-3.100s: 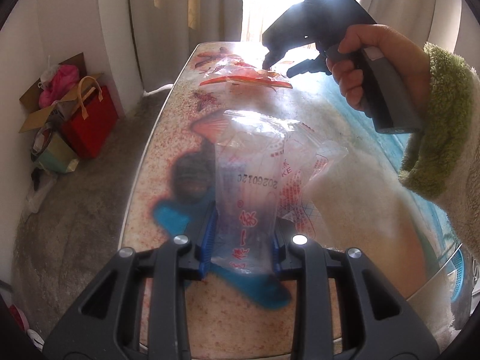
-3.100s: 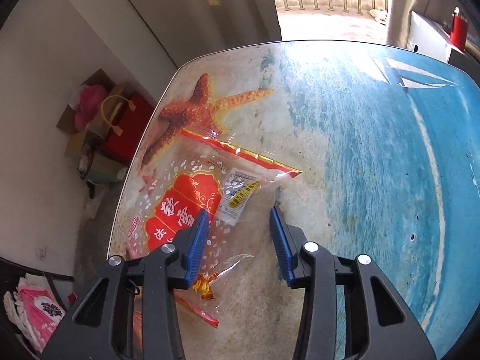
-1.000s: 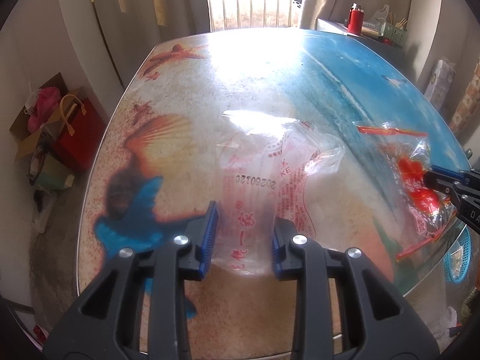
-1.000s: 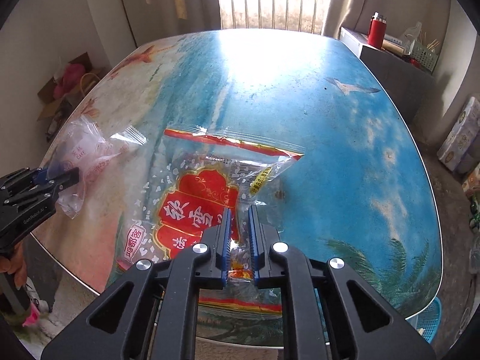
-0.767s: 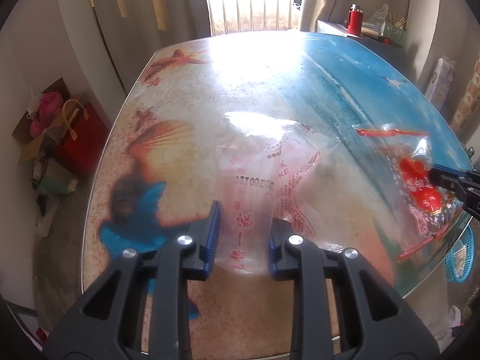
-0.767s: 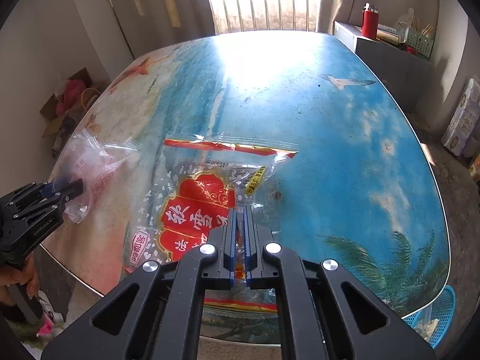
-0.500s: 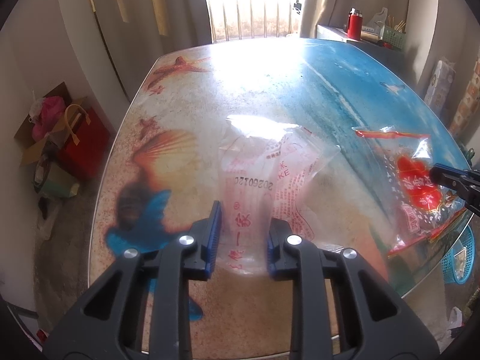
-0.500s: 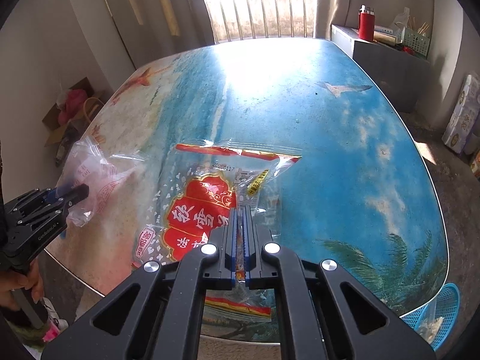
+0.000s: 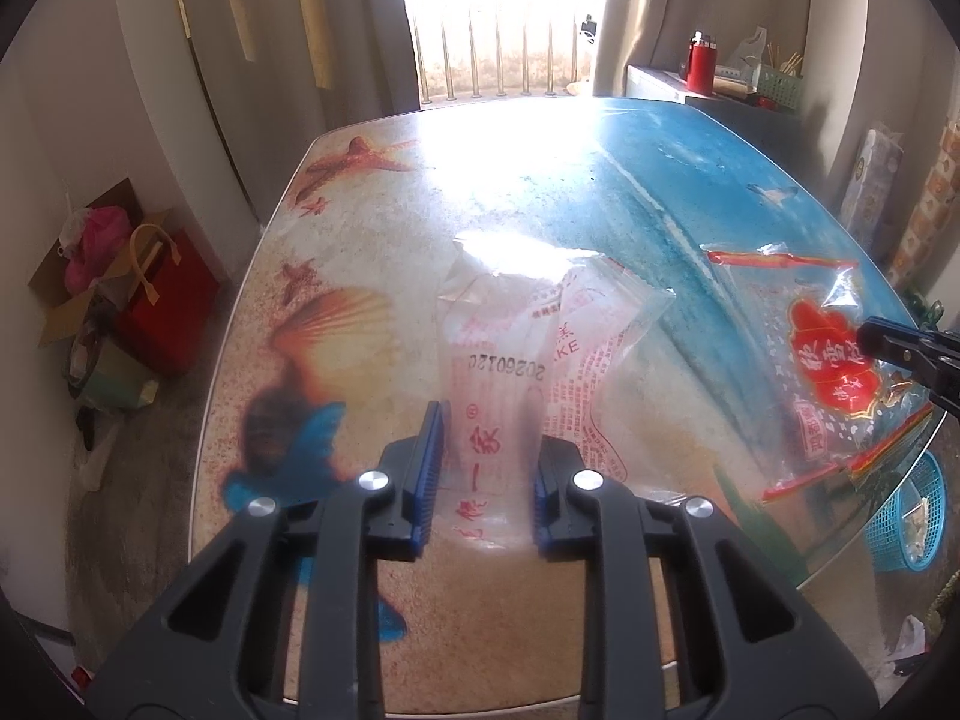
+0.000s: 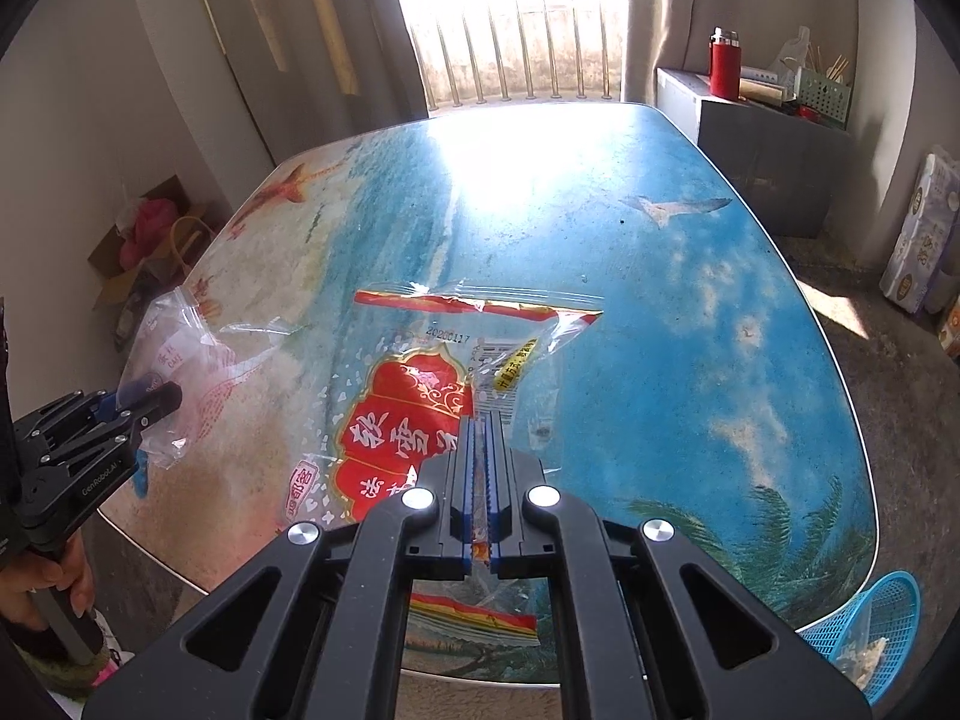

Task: Collect trash
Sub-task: 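Grasp the red-label snack bag with the right gripper and lift it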

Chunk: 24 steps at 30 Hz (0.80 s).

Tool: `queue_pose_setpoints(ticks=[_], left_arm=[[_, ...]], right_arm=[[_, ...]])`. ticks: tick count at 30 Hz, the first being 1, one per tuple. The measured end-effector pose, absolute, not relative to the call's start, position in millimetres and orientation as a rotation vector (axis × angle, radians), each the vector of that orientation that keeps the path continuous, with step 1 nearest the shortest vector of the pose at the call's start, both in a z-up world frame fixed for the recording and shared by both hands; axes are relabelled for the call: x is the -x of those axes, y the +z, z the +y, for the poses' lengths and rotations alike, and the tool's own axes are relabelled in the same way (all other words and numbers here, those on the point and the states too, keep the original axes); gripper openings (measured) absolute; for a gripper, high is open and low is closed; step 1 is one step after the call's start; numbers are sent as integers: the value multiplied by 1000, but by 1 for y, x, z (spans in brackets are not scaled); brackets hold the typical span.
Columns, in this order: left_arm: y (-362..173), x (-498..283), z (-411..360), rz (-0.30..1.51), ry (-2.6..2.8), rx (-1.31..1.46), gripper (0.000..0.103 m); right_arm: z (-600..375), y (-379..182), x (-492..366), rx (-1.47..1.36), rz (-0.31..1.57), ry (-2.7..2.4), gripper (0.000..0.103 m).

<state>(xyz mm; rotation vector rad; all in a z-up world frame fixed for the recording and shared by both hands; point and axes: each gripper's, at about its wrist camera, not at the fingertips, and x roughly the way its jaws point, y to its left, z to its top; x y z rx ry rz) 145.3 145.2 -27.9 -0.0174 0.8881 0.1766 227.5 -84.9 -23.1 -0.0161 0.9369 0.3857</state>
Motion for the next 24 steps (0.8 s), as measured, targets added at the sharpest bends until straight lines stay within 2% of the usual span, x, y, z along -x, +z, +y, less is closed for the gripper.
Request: queue_pose_setpoints(ticks=[24], left_arm=[[-10, -138, 141, 840, 180, -3, 23]], right_arm=[[-92, -5, -222, -9, 890, 399, 3]])
